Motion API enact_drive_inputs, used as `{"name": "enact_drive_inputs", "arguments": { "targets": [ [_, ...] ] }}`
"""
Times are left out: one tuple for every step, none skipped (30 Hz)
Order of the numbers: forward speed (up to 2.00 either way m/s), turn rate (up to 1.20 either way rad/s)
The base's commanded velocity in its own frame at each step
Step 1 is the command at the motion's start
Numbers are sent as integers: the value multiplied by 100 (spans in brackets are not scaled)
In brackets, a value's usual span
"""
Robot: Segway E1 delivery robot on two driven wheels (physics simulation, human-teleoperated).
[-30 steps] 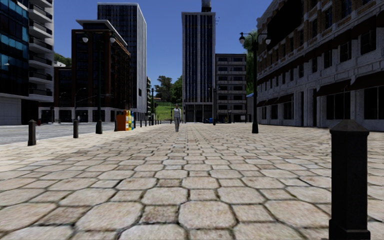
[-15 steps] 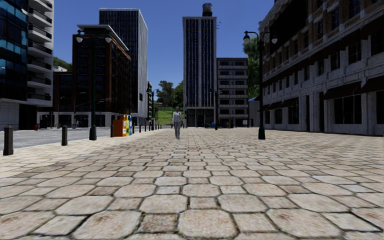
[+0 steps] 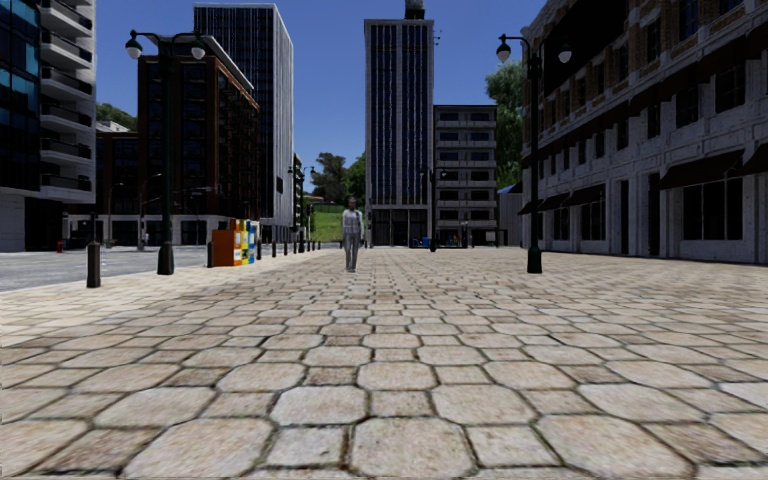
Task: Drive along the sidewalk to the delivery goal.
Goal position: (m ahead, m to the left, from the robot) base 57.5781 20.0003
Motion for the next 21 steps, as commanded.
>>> {"name": "enact_drive_inputs", "arguments": {
  "targets": [
    [200, 0],
    [200, 0],
    [200, 0],
    [200, 0],
    [200, 0],
    [200, 0],
    [200, 0],
    [200, 0],
    [200, 0],
    [200, 0],
    [200, 0],
    [200, 0],
    [200, 0],
    [200, 0],
    [200, 0],
    [200, 0],
    [200, 0],
    [200, 0],
    [200, 0],
    [200, 0],
    [200, 0]
  ]
}}
